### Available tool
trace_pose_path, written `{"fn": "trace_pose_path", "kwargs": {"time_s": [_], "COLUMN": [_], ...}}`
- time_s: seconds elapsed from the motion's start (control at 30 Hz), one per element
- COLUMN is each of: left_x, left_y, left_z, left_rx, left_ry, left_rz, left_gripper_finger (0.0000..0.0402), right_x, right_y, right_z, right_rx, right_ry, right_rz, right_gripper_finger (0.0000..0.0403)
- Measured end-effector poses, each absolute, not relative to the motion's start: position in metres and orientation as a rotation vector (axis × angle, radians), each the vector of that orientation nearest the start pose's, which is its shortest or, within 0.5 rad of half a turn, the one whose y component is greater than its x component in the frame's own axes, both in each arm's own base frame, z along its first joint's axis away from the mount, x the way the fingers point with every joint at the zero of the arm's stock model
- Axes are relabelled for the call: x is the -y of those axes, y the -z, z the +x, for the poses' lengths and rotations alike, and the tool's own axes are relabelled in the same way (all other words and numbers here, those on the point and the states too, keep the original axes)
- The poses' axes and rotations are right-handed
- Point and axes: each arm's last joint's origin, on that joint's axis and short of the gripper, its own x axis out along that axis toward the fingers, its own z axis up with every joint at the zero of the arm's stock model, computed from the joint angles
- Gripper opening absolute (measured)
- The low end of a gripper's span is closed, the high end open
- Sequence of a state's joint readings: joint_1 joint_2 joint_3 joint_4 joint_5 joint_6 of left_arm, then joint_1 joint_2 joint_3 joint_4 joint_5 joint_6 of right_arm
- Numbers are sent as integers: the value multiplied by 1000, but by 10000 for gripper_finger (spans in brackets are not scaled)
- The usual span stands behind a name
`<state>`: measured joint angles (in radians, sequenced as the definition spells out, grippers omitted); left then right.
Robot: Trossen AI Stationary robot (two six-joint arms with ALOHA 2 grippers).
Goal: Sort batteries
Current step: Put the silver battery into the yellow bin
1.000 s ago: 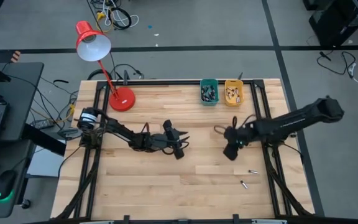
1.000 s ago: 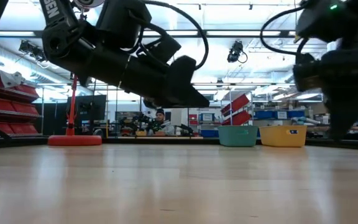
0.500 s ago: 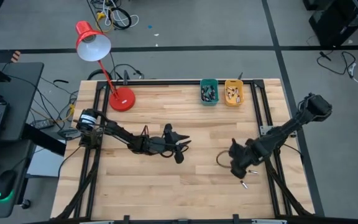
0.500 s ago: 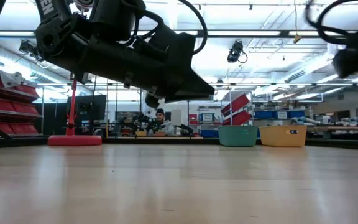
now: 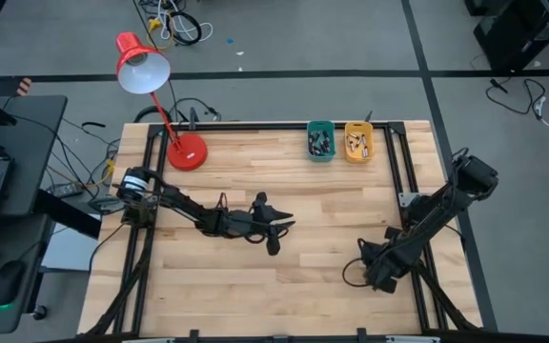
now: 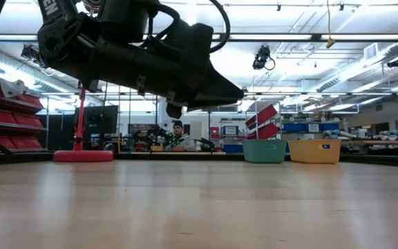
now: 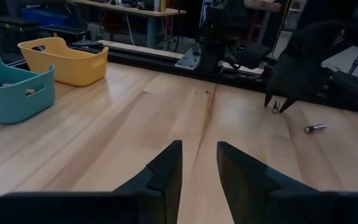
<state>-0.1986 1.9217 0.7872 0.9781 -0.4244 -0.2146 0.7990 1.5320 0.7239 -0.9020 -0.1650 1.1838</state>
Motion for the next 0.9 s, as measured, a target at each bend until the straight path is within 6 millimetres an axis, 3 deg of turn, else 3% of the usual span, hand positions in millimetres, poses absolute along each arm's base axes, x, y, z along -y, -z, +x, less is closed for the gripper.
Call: {"fn": "trace_pose_path", "kwargs": {"time_s": [0.17, 0.43, 0.73, 0.9], "left_x": [60, 60, 60, 60], "left_y": [-140, -140, -139, -138], "left_z": [357, 357, 357, 356], "left_rx": [-126, -131, -140, -152], "left_ry": [-240, -248, -250, -252], "left_rz": [-165, -139, -133, -129], "left_gripper_finger": [115, 115, 115, 115], "right_x": [-155, -156, -151, -144], "right_y": [-132, -130, -135, -159], "right_z": [143, 147, 150, 163], "right_rx": [-1784, -1772, -1756, -1477], "right_ry": [339, 319, 365, 371], "right_rz": [274, 312, 313, 215], "right_gripper_finger": [101, 14, 15, 17]}}
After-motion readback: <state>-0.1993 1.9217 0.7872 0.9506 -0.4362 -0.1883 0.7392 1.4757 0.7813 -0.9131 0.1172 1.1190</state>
